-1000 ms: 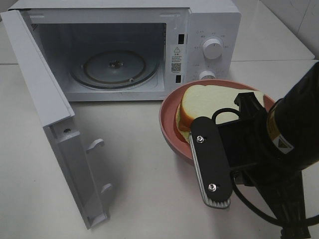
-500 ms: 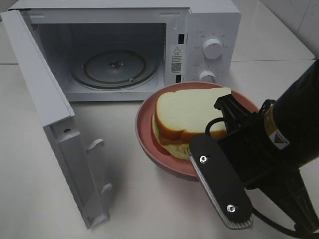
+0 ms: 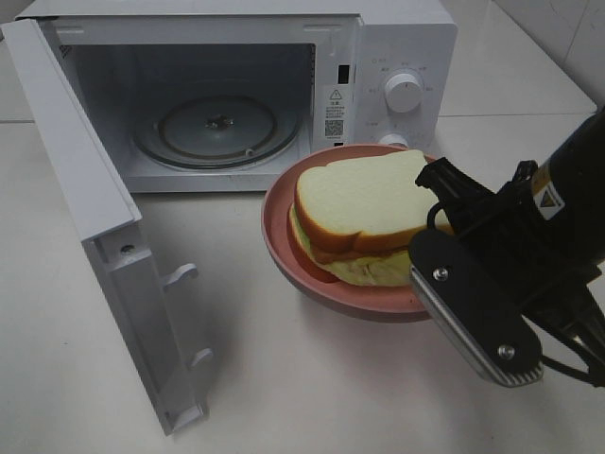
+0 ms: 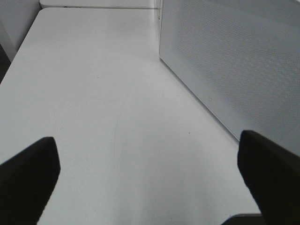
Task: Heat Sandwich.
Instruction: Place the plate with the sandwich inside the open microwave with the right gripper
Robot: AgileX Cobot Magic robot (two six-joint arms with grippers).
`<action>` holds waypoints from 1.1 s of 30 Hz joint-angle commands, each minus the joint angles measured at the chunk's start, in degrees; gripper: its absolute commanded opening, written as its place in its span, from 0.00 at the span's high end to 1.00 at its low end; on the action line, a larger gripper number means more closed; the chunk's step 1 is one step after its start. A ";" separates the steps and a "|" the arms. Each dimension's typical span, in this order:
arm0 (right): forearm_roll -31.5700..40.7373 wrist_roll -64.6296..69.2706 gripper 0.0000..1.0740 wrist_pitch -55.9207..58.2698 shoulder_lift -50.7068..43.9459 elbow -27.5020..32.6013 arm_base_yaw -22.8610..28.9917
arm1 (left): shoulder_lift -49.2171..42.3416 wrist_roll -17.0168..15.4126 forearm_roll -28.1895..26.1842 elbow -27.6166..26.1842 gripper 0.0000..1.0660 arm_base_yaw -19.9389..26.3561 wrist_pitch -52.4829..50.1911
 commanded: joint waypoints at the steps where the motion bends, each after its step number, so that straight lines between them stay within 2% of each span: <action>1: 1.55 -2.69 1.00 -1.89 0.11 0.00 -1.55 | -0.23 -0.06 0.00 0.11 0.08 0.29 -0.80; 10: 1.95 -2.64 1.00 -3.90 0.97 0.00 -1.72 | -0.23 0.00 0.00 0.11 0.08 0.29 -0.80; 16: 1.55 -2.64 1.00 -6.07 2.35 -0.17 0.86 | -0.23 -0.06 0.00 0.11 0.08 0.29 -0.80; 33: 2.12 -2.69 1.00 -7.10 13.46 -10.37 2.64 | -0.23 -0.06 0.00 0.11 0.08 0.29 -0.80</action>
